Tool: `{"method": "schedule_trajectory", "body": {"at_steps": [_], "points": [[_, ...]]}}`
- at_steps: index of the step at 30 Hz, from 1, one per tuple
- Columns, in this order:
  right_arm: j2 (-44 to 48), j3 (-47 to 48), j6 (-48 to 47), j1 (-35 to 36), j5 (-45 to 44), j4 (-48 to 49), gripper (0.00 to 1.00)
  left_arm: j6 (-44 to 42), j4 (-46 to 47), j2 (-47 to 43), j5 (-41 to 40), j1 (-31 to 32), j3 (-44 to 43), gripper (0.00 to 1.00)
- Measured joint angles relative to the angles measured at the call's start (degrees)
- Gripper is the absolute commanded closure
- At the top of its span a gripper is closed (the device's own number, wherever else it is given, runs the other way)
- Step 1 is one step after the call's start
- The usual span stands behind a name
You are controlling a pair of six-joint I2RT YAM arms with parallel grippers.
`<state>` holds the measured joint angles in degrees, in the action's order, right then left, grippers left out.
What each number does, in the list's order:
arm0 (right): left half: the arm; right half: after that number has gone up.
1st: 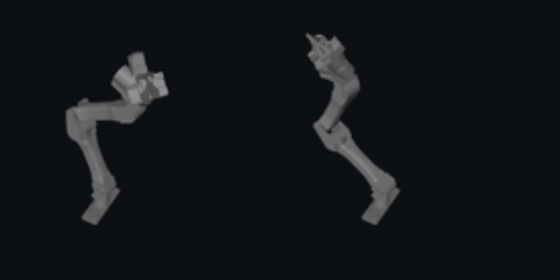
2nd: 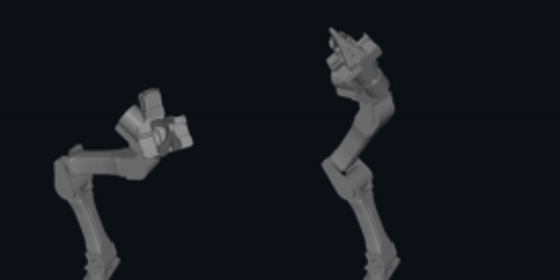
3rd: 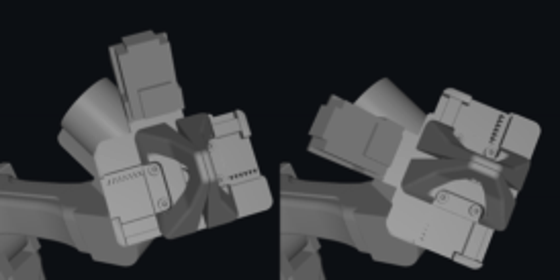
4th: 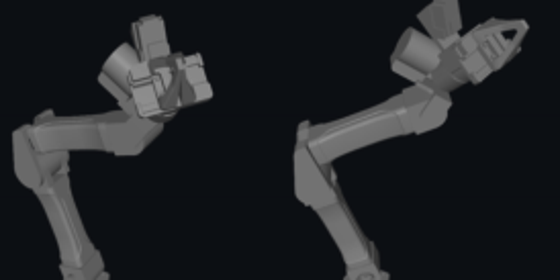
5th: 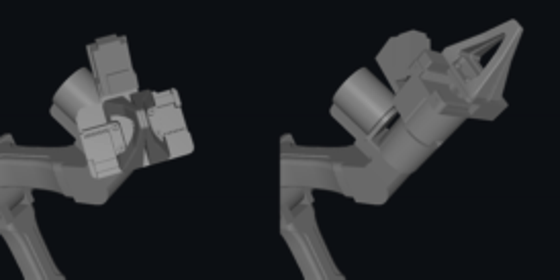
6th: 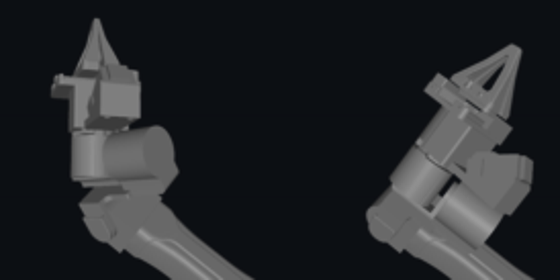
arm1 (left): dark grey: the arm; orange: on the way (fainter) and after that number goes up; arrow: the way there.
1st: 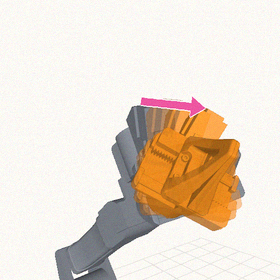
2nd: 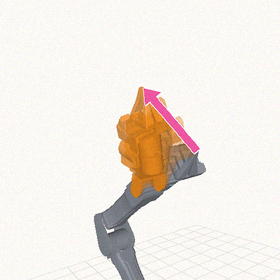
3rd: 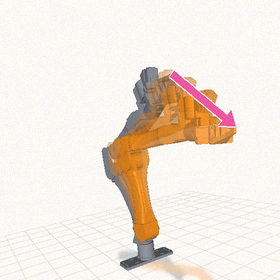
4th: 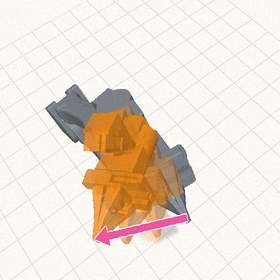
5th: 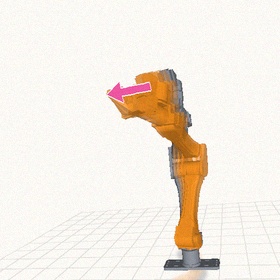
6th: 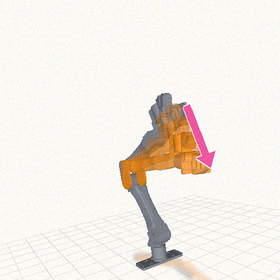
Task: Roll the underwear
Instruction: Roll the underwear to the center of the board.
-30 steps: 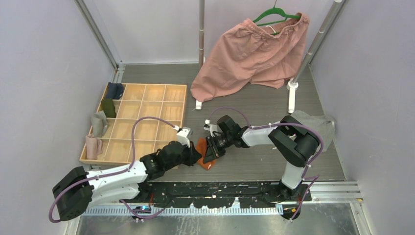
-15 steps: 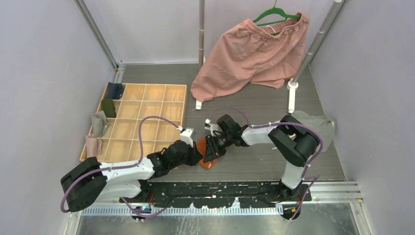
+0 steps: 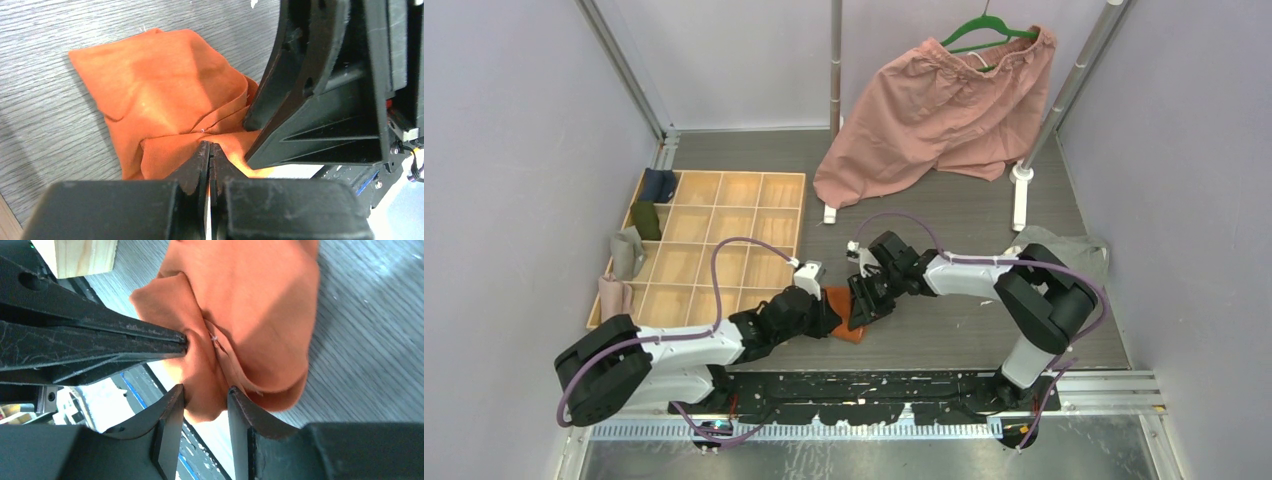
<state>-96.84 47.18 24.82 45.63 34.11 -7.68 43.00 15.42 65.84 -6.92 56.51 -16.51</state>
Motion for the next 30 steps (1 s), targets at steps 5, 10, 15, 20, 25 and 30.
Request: {"method": "schedule_trajectory", "body": {"at_steps": [5,10,15,20,25,30], "points": [[2.99,0.2,-2.19,0.0,-4.09,-4.39,0.55,0.09,0.17,0.42,0.13,0.0,0.0,0.99],[7.67,0.02,-4.35,0.0,-8.85,-7.15,0.5,0.09,0.37,0.87,0.11,0.0,0.0,0.99],[15.85,-2.25,-6.93,0.0,-13.05,-6.43,0.47,0.09,1.11,1.62,0.09,-0.02,0.0,0.99],[21.79,-5.33,-12.39,2.82,-18.34,-2.27,0.46,0.11,1.53,1.97,0.04,-0.02,0.0,0.99],[26.12,-11.39,-27.82,15.65,-26.82,6.49,0.38,0.22,1.6,2.03,-0.11,-0.02,0.02,0.99],[25.14,-12.55,-39.06,22.23,-32.0,10.14,0.37,0.31,1.66,2.08,-0.33,-0.02,0.04,0.99]]}}
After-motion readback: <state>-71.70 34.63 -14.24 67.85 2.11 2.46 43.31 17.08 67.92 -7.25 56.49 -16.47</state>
